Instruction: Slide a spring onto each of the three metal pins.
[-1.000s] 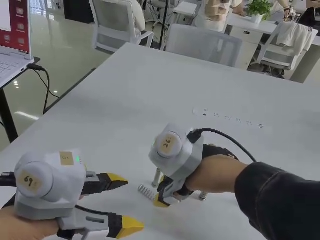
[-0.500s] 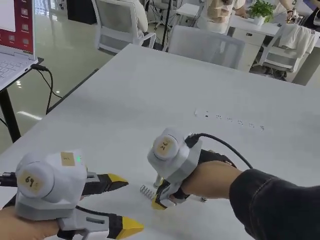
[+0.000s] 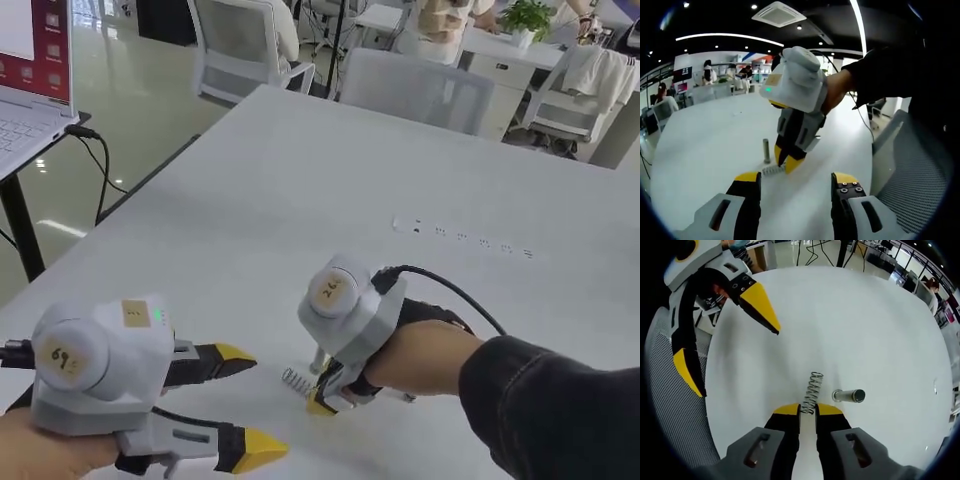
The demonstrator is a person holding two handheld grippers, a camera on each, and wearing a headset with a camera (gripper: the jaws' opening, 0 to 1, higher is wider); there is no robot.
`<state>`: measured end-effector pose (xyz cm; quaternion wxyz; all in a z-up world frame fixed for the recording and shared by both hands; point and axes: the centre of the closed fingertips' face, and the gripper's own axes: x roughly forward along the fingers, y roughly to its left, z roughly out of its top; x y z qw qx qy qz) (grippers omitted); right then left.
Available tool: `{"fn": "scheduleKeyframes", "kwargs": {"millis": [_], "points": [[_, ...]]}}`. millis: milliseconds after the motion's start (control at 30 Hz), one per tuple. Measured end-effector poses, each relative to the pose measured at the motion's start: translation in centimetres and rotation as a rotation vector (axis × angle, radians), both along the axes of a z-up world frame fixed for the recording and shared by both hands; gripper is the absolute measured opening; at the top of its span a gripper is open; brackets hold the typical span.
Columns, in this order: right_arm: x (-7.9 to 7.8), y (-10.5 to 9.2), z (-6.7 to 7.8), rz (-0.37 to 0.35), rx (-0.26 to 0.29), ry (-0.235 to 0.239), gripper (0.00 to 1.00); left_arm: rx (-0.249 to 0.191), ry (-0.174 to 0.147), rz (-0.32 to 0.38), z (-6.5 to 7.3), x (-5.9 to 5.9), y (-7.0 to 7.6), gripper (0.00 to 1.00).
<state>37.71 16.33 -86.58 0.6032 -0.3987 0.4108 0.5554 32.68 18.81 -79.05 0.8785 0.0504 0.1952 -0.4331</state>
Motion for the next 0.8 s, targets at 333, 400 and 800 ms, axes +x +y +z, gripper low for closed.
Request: {"fn": "scheduleKeyframes", "kwargs": {"millis": [333,400,800], "points": [[-1.4,-1.2,0.1,0.033,-0.030,0.014,0.08,0.005,0.008,-0.009,-0.4,-0.1,-0.3,0.50],[-1.8,-1.5,0.3,0.048,-0.034,0.018,0.08,0.007,0.010,-0.016,-0.5,-0.2,-0.5,0.50],[-4.3,-3.4,2.7,0.132,-0.019,0.067,0.08,0.020,0.016,-0.086,-0.6,-0.8,-2.5,0.47]]}}
